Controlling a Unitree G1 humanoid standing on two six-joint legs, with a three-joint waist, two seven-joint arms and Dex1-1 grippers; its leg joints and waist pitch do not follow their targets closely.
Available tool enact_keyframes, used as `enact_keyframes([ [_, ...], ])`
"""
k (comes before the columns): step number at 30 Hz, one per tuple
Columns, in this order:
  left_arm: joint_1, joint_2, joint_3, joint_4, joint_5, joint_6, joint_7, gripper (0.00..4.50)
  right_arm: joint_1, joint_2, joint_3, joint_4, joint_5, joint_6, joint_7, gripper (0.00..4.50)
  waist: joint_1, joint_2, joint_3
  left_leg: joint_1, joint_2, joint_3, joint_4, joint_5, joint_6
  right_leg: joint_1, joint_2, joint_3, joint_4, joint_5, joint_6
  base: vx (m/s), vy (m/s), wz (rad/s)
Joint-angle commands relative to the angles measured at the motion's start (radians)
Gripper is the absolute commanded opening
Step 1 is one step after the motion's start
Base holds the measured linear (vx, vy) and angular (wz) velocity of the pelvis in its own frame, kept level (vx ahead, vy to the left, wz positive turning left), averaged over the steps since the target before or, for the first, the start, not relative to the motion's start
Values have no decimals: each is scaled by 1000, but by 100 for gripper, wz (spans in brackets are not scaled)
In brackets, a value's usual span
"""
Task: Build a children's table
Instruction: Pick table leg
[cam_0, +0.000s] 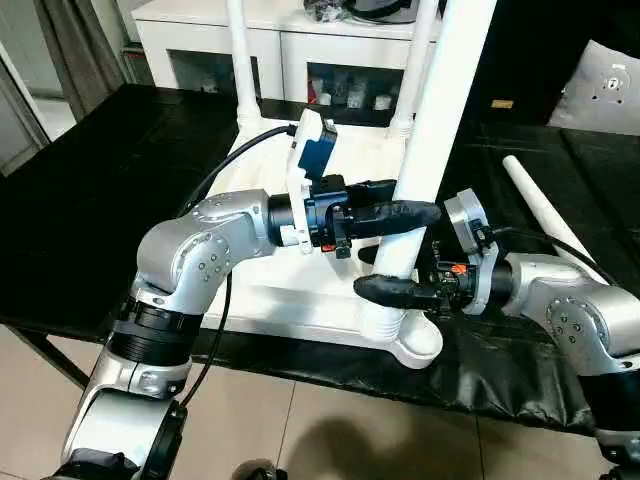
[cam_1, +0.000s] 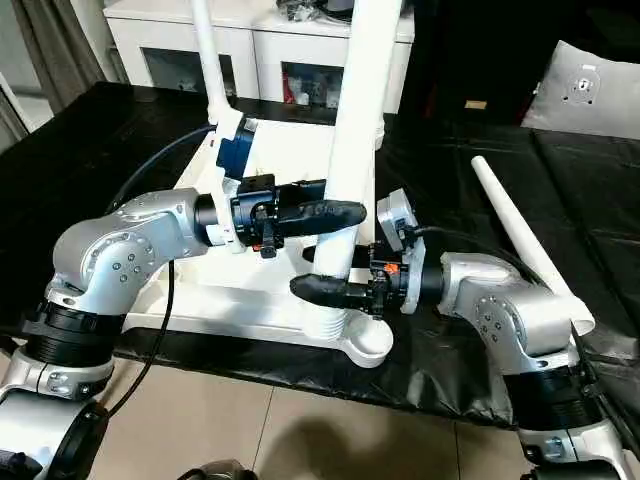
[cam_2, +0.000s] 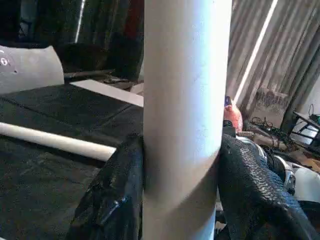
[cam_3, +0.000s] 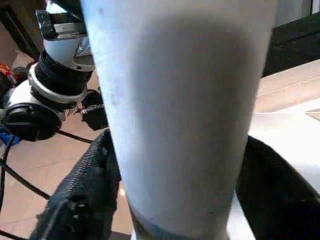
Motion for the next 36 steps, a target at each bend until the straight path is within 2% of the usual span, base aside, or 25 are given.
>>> enact_keyframes([
  [1, -2, 1, -9, -12, 9, -13, -6, 182, 1, -3, 10, -1, 3, 13, 6, 294, 2, -16, -77, 10, 83, -37, -59, -53, 69, 64, -116, 77, -77, -324, -20, 0, 0, 0],
  [10, -4, 0, -10, -8, 14, -19, -11, 182, 13, -7, 22, 3, -20, 0, 1, 207, 2, -15, -77, 10, 84, -38, -60, -55, 66, 65, -116, 77, -77, -326, -18, 0, 0, 0],
  [12, -4, 2, -12, -8, 15, -19, -12, 182, 14, -9, 28, 5, -36, -13, -3, 204, 2, -16, -77, 9, 83, -37, -59, -56, 66, 64, -116, 77, -77, -328, -18, 0, 0, 0],
  [14, -5, 3, -13, -8, 15, -19, -13, 182, 11, -6, 31, 15, -55, -26, -18, 202, 1, -15, -77, 10, 84, -37, -60, -57, 64, 64, -116, 77, -78, -331, -17, 0, 0, 0],
  [16, -4, 3, -13, -9, 15, -20, -14, 182, 7, -4, 28, 26, -52, -20, -21, 252, 1, -15, -76, 10, 83, -37, -60, -57, 65, 65, -117, 78, -77, -328, -18, 0, 0, 0],
  [18, -2, 3, -14, -10, 16, -20, -13, 182, 7, -4, 24, 23, -42, -8, -17, 265, 1, -13, -77, 11, 85, -38, -60, -59, 68, 64, -116, 77, -78, -327, -22, 0, 0, 0],
  [20, -1, 3, -15, -11, 16, -20, -13, 182, 8, -5, 22, 17, -32, 2, -12, 297, 1, -14, -77, 11, 85, -38, -60, -58, 68, 65, -116, 77, -77, -321, -26, 0, 0, 0],
  [22, -2, 3, -16, -10, 16, -19, -15, 182, 7, -1, 26, 29, -61, -27, -31, 308, 1, -13, -77, 10, 86, -39, -60, -55, 67, 64, -117, 78, -75, -312, -29, 0, 0, 0],
  [27, 0, 5, -18, -13, 19, -17, -23, 182, 6, 11, 17, 42, -66, -43, -41, 310, 0, -13, -77, 11, 84, -38, -60, -61, 65, 65, -117, 77, -77, -322, -28, 0, 0, 0],
  [29, 1, 5, -18, -14, 19, -17, -24, 182, 5, 15, 11, 45, -61, -42, -40, 283, 0, -14, -77, 11, 86, -38, -60, -60, 66, 64, -117, 78, -76, -319, -30, 0, 0, 0],
  [34, 4, 6, -20, -16, 21, -17, -25, 182, 4, 21, -5, 40, -21, -18, -21, 264, 0, -16, -78, 11, 87, -39, -60, -55, 69, 65, -117, 78, -74, -312, -31, 0, 0, 0],
  [36, 4, 5, -21, -16, 21, -17, -24, 182, 6, 20, -5, 37, -20, -17, -19, 239, 0, -15, -77, 11, 87, -39, -60, -53, 70, 64, -118, 79, -73, -308, -34, 0, 0, 0],
])
